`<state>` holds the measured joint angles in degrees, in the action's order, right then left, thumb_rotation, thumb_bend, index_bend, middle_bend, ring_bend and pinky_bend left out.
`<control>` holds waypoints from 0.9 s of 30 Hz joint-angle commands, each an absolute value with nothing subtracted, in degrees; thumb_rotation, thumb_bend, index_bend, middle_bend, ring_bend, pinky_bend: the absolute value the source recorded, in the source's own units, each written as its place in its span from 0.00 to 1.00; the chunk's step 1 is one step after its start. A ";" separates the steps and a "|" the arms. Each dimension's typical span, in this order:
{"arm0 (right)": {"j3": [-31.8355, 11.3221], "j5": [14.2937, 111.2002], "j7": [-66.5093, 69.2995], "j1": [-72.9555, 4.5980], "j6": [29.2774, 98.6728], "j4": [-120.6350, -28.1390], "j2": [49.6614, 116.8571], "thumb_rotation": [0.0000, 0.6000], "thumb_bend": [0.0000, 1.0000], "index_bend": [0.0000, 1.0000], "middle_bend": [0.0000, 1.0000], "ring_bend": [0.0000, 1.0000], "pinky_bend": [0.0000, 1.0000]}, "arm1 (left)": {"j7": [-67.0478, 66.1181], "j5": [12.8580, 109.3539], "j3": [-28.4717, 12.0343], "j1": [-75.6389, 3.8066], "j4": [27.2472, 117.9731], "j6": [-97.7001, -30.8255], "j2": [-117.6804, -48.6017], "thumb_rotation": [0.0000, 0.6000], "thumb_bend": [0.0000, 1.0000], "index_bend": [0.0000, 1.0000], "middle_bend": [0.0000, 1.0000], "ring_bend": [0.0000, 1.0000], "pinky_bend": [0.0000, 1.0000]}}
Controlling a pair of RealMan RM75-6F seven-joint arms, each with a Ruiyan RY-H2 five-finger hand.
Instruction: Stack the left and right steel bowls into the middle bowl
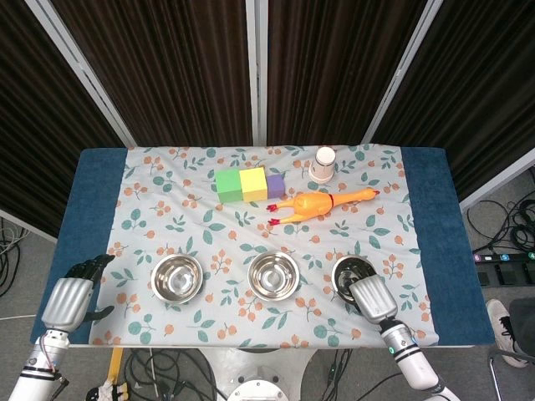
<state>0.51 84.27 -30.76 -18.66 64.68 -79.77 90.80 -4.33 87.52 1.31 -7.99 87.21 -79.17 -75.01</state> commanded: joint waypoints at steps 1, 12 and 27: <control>0.48 84.12 -30.74 -18.77 64.70 -79.80 90.83 1.00 0.36 0.69 0.60 0.38 0.17 | -4.16 87.47 1.28 -8.00 87.17 -79.16 -75.03 1.00 0.04 0.16 0.23 0.21 0.24; -1.47 87.00 -32.67 -21.27 66.58 -85.37 88.73 1.00 0.38 0.71 0.62 0.38 0.17 | -3.83 87.50 1.11 -8.11 87.69 -79.37 -74.68 1.00 0.04 0.16 0.23 0.21 0.25; -7.63 83.45 -42.56 -32.71 56.70 -88.18 95.93 1.00 0.38 0.72 0.61 0.38 0.14 | -2.91 87.01 1.11 -7.21 87.99 -80.53 -73.45 1.00 0.04 0.16 0.23 0.21 0.25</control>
